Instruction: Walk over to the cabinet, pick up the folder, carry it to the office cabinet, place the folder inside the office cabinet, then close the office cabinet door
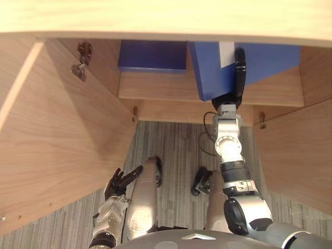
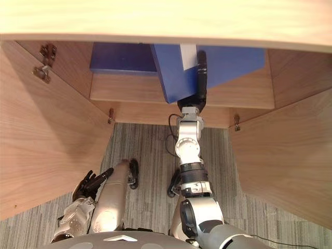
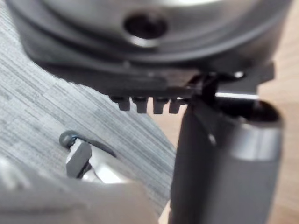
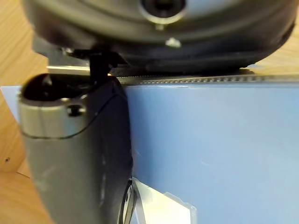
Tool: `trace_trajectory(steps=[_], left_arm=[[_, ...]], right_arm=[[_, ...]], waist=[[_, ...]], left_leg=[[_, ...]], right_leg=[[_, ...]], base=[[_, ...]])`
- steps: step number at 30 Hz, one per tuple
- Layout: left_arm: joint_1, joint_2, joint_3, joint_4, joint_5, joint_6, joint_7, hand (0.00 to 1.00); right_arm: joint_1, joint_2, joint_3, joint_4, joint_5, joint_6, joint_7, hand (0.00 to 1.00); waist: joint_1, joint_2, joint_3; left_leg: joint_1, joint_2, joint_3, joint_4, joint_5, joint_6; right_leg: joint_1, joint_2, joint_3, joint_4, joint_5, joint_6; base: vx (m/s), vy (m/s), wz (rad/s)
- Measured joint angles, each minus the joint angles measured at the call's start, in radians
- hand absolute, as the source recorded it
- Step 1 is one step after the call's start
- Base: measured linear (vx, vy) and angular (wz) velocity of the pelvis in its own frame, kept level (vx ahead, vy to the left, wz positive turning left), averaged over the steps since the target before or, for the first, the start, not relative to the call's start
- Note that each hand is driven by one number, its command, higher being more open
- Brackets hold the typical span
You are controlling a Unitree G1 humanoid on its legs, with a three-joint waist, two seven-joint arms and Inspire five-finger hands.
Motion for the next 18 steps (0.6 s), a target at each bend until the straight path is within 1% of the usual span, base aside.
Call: trace_trajectory(steps=[1, 2, 3, 5, 6, 8, 9, 10, 12, 15, 17, 18], left_arm=[[0.0, 0.0, 0.0, -0.016, -0.004, 0.002, 0.006, 1.0], [0.0, -0.001, -0.002, -0.024, -0.005, 0.003, 0.006, 1.0], [0.0, -0.002, -0.005, -0.042, -0.007, 0.004, 0.006, 1.0], [0.0, -0.001, -0.011, -0.057, -0.007, 0.004, 0.011, 1.0], [-0.001, -0.001, -0.018, -0.07, -0.015, 0.004, 0.02, 1.0], [0.0, 0.0, -0.037, -0.086, -0.018, 0.005, 0.027, 1.0], [0.0, 0.0, -0.044, -0.092, -0.031, 0.004, 0.028, 1.0], [0.0, 0.0, -0.053, -0.105, -0.046, 0.005, 0.032, 1.0], [-0.001, 0.0, -0.06, -0.118, -0.05, 0.004, 0.034, 1.0], [-0.001, 0.004, -0.087, -0.127, -0.08, 0.004, 0.046, 1.0], [0.001, 0.004, -0.091, -0.127, -0.084, 0.005, 0.051, 1.0], [0.001, 0.004, -0.091, -0.127, -0.084, 0.005, 0.052, 1.0]], right_arm=[[-0.033, -0.003, -0.011, 0.0, 0.001, -0.007, -0.011, 0.0], [-0.052, -0.004, -0.019, 0.0, 0.005, -0.011, -0.017, 0.0], [-0.114, -0.005, -0.042, 0.0, 0.01, -0.026, -0.048, 0.0], [-0.149, -0.008, -0.057, 0.0, 0.01, -0.032, -0.066, 0.0], [-0.181, -0.016, -0.069, 0.0, 0.009, -0.034, -0.093, 0.0], [-0.214, -0.037, -0.09, 0.0, 0.009, -0.038, -0.131, 0.0], [-0.221, -0.045, -0.098, 0.0, 0.009, -0.04, -0.143, 0.0], [-0.242, -0.056, -0.125, 0.0, 0.009, -0.048, -0.174, 0.0], [-0.263, -0.071, -0.156, 0.001, 0.01, -0.059, -0.195, 0.0], [-0.334, -0.108, -0.233, 0.016, 0.06, -0.082, -0.233, 0.0], [-0.421, -0.156, -0.291, 0.082, 0.107, -0.113, -0.262, 0.0], [-0.443, -0.171, -0.305, 0.103, 0.12, -0.117, -0.268, 0.0]], waist=[[0.002, 0.001, 0.003], [0.002, 0.004, 0.007], [0.005, 0.012, 0.019], [0.007, 0.016, 0.031], [0.01, 0.02, 0.043], [0.012, 0.024, 0.047], [0.013, 0.024, 0.048], [0.016, 0.026, 0.058], [0.021, 0.029, 0.075], [0.031, 0.036, 0.079], [0.03, 0.037, 0.08], [0.03, 0.037, 0.08]], left_leg=[[-0.04, 0.0, -0.004, 0.038, -0.007, 0.004], [-0.058, 0.001, -0.007, 0.057, -0.012, 0.003], [-0.105, 0.002, -0.012, 0.109, -0.024, 0.004], [-0.127, 0.002, -0.013, 0.136, -0.032, 0.006], [-0.147, 0.003, -0.013, 0.16, -0.04, 0.005], [-0.193, 0.003, -0.018, 0.203, -0.052, 0.007], [-0.206, 0.003, -0.02, 0.215, -0.055, 0.007], [-0.225, 0.002, -0.023, 0.239, -0.062, 0.007], [-0.233, 0.002, -0.026, 0.254, -0.065, 0.006], [-0.267, -0.002, -0.029, 0.271, -0.065, 0.006], [-0.286, -0.011, -0.036, 0.272, -0.059, 0.006], [-0.291, -0.013, -0.04, 0.272, -0.057, 0.005]], right_leg=[[-0.04, -0.009, 0.003, 0.044, -0.011, -0.007], [-0.057, -0.011, 0.006, 0.064, -0.017, -0.008], [-0.104, -0.022, 0.012, 0.119, -0.034, -0.01], [-0.128, -0.026, 0.019, 0.15, -0.044, -0.011], [-0.149, -0.028, 0.028, 0.174, -0.052, -0.01], [-0.197, -0.035, 0.035, 0.219, -0.066, -0.012], [-0.208, -0.038, 0.035, 0.231, -0.07, -0.012], [-0.225, -0.043, 0.036, 0.257, -0.08, -0.014], [-0.233, -0.046, 0.039, 0.274, -0.086, -0.014], [-0.267, -0.056, 0.039, 0.3, -0.092, -0.02], [-0.282, -0.063, 0.034, 0.307, -0.095, -0.022], [-0.284, -0.064, 0.031, 0.308, -0.095, -0.022]], base=[[-0.07, 0.006, 0.03], [-0.1, 0.008, 0.04], [-0.07, 0.005, 0.03], [-0.06, 0.0, 0.0], [-0.06, -0.002, -0.04], [-0.06, 0.006, -0.01], [-0.04, 0.009, 0.04], [-0.03, 0.002, 0.03], [-0.04, -0.01, 0.03], [-0.03, -0.014, 0.05], [-0.02, -0.024, 0.12], [-0.02, -0.026, 0.12]])
